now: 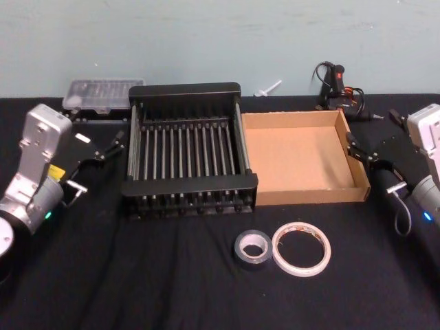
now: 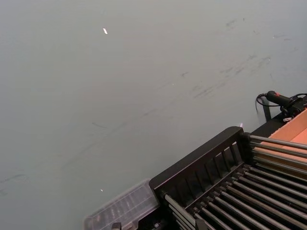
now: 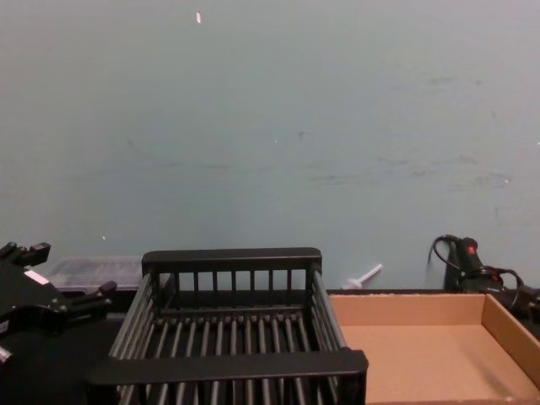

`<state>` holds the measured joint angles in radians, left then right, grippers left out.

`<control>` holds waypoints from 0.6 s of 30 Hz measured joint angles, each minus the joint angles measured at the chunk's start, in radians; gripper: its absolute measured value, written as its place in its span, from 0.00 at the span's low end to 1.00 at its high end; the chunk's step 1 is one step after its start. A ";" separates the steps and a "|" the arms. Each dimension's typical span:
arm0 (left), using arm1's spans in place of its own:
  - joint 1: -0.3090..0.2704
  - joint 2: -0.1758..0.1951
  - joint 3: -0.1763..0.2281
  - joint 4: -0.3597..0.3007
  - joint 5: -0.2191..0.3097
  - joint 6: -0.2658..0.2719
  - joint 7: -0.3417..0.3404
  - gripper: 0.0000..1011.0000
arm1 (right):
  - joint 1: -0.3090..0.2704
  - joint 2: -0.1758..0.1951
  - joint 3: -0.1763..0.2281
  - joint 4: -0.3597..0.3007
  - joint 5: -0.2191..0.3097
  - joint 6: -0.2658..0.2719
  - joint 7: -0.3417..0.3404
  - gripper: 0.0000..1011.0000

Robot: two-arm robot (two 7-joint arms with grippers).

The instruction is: Pick up the white tape and place it into the black box , Pick up the silver tape and place it into the brown box.

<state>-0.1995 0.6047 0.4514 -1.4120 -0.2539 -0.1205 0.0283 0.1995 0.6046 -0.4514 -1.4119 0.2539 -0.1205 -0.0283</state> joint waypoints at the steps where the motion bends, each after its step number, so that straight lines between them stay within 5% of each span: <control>1: 0.000 0.000 0.000 0.000 0.000 0.000 0.000 0.99 | 0.000 0.000 0.000 0.000 0.000 0.000 0.000 0.99; 18: 0.000 0.000 0.000 0.000 0.000 0.000 0.000 0.99 | -0.013 -0.010 0.026 -0.007 0.005 0.000 0.031 0.99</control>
<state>-0.1996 0.6047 0.4514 -1.4120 -0.2539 -0.1205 0.0283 0.1866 0.5942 -0.4254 -1.4194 0.2590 -0.1207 0.0027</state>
